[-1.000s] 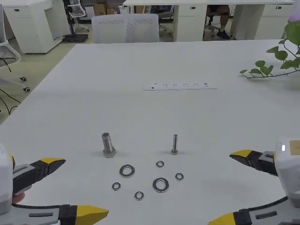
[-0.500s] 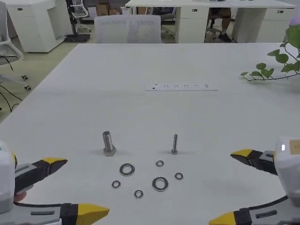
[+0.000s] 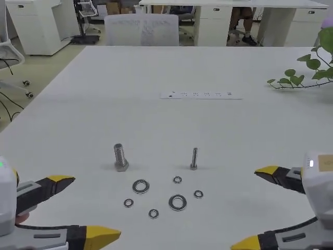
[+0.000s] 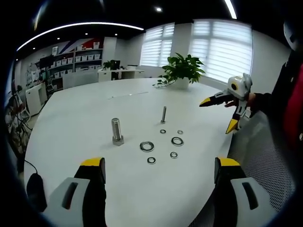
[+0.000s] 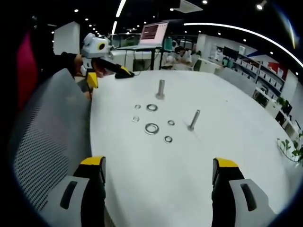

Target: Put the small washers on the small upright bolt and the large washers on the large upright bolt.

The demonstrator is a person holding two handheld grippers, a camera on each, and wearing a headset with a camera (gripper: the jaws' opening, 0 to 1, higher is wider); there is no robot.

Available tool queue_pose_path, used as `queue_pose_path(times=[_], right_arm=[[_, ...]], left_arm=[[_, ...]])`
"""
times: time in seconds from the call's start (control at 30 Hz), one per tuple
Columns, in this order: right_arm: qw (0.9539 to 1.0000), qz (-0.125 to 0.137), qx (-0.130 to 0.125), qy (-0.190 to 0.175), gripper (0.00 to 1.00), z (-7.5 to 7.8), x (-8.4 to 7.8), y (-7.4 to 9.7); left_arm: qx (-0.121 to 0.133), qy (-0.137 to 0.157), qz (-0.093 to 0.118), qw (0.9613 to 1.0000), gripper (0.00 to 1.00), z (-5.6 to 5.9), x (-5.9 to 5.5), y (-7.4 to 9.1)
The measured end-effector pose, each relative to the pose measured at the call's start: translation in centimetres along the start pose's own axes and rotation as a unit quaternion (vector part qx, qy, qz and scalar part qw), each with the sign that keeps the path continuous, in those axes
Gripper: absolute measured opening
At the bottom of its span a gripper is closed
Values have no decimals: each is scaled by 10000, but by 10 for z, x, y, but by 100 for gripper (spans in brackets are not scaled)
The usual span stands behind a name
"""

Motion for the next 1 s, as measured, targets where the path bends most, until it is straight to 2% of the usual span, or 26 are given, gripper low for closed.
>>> queue_pose_path(times=[0.43, 0.63, 0.8, 0.9, 1.0], right_arm=[[10000, -73, -5, 0, 93, 1, -3, -1], [9999, -114, 47, 94, 93, 0, 1, -3], [9993, -191, 111, 298, 91, -3, 8, -7], [9989, -180, 193, 399, 90, -6, 16, -12], [9978, -281, 301, 526, 87, -9, 20, -16]], left_arm=[[-23, -15, -34, 10000, 96, 0, -1, -2], [5, 9, 13, 10000, 95, 0, 0, -3], [-20, 16, -15, 10000, 95, 4, -3, -3], [-26, 12, -23, 10000, 95, 5, -3, -3], [-11, 19, 12, 10000, 94, 6, -1, -2]])
Point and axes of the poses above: the centre of the closed fingertips' face, and the gripper's own axes: y roughly backward along the fingers, z roughly to its right, x roughly out of its top, the point moved 3 cm from there along y, roughly backward along the fingers, and after that the axes turned 14 degrees about -y, right-handed, at the moved point
